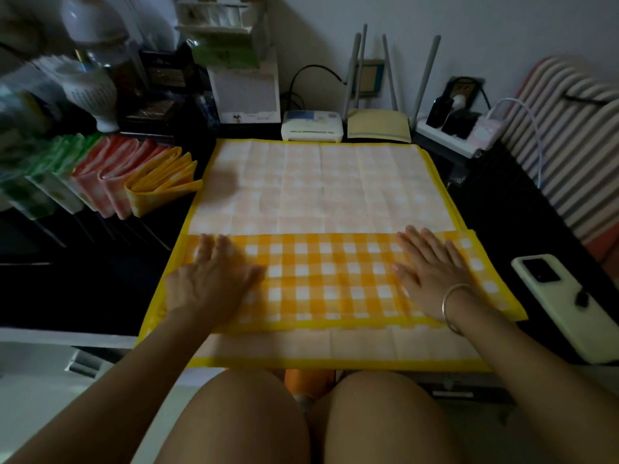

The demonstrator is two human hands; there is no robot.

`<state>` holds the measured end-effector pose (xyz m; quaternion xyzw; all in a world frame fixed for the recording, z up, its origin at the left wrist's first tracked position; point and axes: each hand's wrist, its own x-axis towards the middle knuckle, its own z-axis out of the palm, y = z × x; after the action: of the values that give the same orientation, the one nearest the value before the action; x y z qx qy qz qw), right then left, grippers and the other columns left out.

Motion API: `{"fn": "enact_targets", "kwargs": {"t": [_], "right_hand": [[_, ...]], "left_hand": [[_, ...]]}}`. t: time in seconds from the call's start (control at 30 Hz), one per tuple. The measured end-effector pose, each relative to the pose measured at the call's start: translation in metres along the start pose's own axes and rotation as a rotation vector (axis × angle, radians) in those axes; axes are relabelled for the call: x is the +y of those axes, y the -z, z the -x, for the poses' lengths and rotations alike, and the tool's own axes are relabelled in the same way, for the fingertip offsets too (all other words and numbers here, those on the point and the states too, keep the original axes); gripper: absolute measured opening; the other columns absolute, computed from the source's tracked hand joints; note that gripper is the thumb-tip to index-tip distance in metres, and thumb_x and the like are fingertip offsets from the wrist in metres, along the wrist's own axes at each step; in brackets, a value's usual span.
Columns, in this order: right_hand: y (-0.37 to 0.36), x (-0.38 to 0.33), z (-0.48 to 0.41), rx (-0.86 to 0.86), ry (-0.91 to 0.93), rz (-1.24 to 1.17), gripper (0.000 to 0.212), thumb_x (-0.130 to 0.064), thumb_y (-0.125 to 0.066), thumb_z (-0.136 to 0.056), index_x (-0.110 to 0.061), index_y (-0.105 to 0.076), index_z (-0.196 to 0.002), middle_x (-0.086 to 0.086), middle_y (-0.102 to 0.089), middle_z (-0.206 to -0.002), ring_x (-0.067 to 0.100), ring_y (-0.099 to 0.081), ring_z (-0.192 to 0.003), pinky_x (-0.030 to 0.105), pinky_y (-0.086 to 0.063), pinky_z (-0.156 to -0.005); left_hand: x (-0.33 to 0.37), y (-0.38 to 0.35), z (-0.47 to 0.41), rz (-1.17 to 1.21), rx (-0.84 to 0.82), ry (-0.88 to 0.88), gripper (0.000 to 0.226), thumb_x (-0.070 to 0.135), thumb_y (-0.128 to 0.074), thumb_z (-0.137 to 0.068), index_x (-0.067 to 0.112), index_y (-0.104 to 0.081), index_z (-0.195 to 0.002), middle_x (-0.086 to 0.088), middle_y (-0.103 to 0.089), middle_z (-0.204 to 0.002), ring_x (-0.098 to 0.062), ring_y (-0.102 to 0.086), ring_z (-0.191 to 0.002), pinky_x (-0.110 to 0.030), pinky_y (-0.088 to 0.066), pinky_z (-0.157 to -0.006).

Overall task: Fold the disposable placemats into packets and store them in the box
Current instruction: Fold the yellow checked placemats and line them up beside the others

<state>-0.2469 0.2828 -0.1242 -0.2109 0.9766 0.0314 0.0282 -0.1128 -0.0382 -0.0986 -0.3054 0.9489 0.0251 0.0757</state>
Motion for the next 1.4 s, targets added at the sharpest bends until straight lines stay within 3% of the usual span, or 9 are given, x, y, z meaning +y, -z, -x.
{"fn": "enact_targets", "kwargs": {"t": [0.1,0.2,0.3,0.43,0.53,0.67,0.93,1.1,1.4], "right_hand": [[0.0,0.0,0.0,0.003,-0.003,0.002,0.08,-0.066,0.017,-0.075,-0.038,0.012,-0.15,-0.019,0.022,-0.155,0.006,0.021,-0.143,0.037,0.009,-0.119],[0.001,-0.001,-0.002,0.008,-0.005,-0.007,0.081,-0.066,0.017,-0.075,-0.038,0.012,-0.15,-0.019,0.022,-0.155,0.006,0.021,-0.143,0.038,0.008,-0.119],[0.001,-0.002,0.0,0.006,-0.006,-0.009,0.082,-0.066,0.018,-0.073,-0.038,0.012,-0.15,-0.019,0.022,-0.155,0.006,0.021,-0.143,0.038,0.008,-0.119],[0.002,0.0,-0.002,-0.003,0.0,-0.04,0.079,-0.069,0.008,-0.077,-0.039,0.007,-0.15,-0.02,0.017,-0.156,0.004,0.017,-0.144,0.036,0.008,-0.118],[0.009,0.009,-0.007,-0.034,0.009,-0.288,0.075,-0.07,-0.03,-0.081,-0.042,-0.014,-0.149,-0.023,-0.001,-0.157,0.002,0.004,-0.145,0.033,0.004,-0.118],[0.023,0.016,-0.013,-0.025,0.034,-0.664,0.068,-0.03,-0.069,-0.086,-0.028,-0.035,-0.146,-0.005,-0.026,-0.156,0.014,-0.012,-0.146,0.026,-0.009,-0.115],[0.028,-0.026,0.03,0.214,0.321,-0.267,0.06,-0.065,-0.031,-0.086,-0.035,-0.055,-0.131,-0.005,-0.041,-0.148,0.023,-0.023,-0.143,0.056,-0.015,-0.113],[0.001,-0.048,0.066,0.156,0.499,0.003,0.061,-0.06,-0.011,-0.096,-0.029,-0.036,-0.143,-0.002,-0.04,-0.15,0.026,-0.025,-0.14,0.06,-0.017,-0.102],[0.024,-0.047,0.074,0.099,0.321,-0.205,0.038,-0.033,-0.035,-0.094,-0.024,-0.052,-0.126,-0.005,-0.054,-0.135,0.023,-0.046,-0.132,0.039,-0.034,-0.106]], "left_hand": [[0.007,-0.001,0.002,-0.007,0.129,-0.086,0.075,0.065,-0.04,-0.092,0.022,-0.021,-0.151,-0.006,-0.019,-0.16,-0.034,-0.048,-0.129,-0.043,-0.047,-0.09],[0.012,-0.006,0.017,0.046,0.527,-0.72,0.036,0.028,-0.045,-0.087,0.017,-0.051,-0.121,-0.011,-0.057,-0.119,-0.033,-0.06,-0.099,-0.04,-0.047,-0.076],[0.009,-0.011,0.032,-0.044,0.612,-1.195,0.021,0.02,-0.047,-0.092,0.013,-0.064,-0.101,-0.007,-0.063,-0.097,-0.027,-0.059,-0.09,-0.035,-0.044,-0.078],[-0.003,-0.017,0.039,0.031,0.54,-1.193,0.023,0.025,-0.049,-0.099,0.012,-0.068,-0.1,-0.004,-0.067,-0.1,-0.025,-0.064,-0.084,-0.036,-0.053,-0.065],[-0.004,-0.016,0.041,0.067,0.505,-1.193,0.033,0.044,-0.055,-0.098,0.016,-0.069,-0.091,0.0,-0.068,-0.095,-0.02,-0.064,-0.075,-0.035,-0.05,-0.05],[-0.006,-0.012,0.039,-0.006,0.495,-1.273,0.023,0.037,-0.056,-0.099,0.017,-0.064,-0.093,-0.003,-0.069,-0.097,-0.02,-0.066,-0.072,-0.032,-0.047,-0.042],[-0.012,-0.016,0.037,-0.061,0.482,-1.326,0.018,0.019,-0.046,-0.099,0.009,-0.059,-0.108,-0.009,-0.072,-0.104,-0.022,-0.072,-0.092,-0.029,-0.052,-0.044],[-0.009,-0.012,0.042,-0.009,0.446,-1.211,0.023,0.019,-0.044,-0.094,0.009,-0.065,-0.1,-0.006,-0.071,-0.086,-0.022,-0.068,-0.064,-0.031,-0.046,-0.038],[-0.007,0.001,0.046,0.116,0.375,-1.034,0.021,0.024,-0.043,-0.081,0.017,-0.06,-0.091,0.002,-0.061,-0.068,-0.021,-0.059,-0.058,-0.031,-0.042,-0.04]]}}
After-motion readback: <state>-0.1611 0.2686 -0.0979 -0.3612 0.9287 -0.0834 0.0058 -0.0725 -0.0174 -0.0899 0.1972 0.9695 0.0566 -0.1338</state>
